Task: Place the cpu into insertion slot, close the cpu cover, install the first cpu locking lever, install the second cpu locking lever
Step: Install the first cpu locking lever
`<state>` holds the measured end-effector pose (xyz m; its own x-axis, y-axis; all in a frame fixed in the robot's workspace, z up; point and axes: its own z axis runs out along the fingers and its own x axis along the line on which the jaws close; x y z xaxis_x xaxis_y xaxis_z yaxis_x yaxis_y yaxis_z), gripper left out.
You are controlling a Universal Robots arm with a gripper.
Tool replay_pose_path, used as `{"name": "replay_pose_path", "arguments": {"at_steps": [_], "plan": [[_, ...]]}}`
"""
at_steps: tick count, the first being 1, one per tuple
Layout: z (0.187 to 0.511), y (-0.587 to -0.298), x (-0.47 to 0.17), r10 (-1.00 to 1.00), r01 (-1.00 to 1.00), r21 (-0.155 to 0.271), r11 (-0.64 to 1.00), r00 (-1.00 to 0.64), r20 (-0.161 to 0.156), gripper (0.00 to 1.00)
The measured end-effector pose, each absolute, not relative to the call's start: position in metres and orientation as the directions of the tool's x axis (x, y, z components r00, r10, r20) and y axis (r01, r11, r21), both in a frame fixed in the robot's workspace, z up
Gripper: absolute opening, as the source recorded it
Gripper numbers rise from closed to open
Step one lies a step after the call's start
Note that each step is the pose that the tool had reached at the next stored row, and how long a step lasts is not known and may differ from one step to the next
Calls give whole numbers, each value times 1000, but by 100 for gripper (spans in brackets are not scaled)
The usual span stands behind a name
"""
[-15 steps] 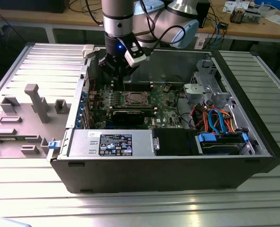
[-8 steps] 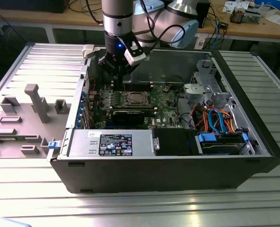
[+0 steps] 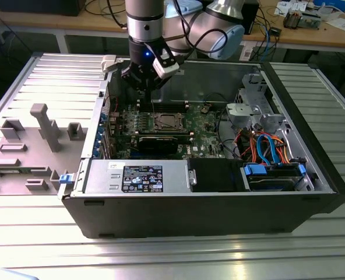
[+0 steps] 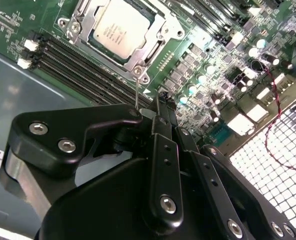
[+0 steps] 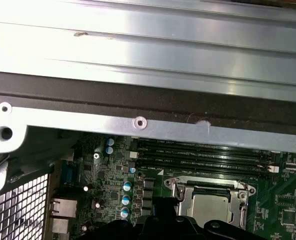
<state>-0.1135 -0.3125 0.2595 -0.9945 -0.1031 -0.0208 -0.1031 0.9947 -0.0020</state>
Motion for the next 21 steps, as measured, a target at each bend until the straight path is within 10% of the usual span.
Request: {"name": "replay_pose_path", "arguments": {"at_steps": [21], "plan": [[260,-310,-99,-101,-101,-2,995,-995,-21,11]]}}
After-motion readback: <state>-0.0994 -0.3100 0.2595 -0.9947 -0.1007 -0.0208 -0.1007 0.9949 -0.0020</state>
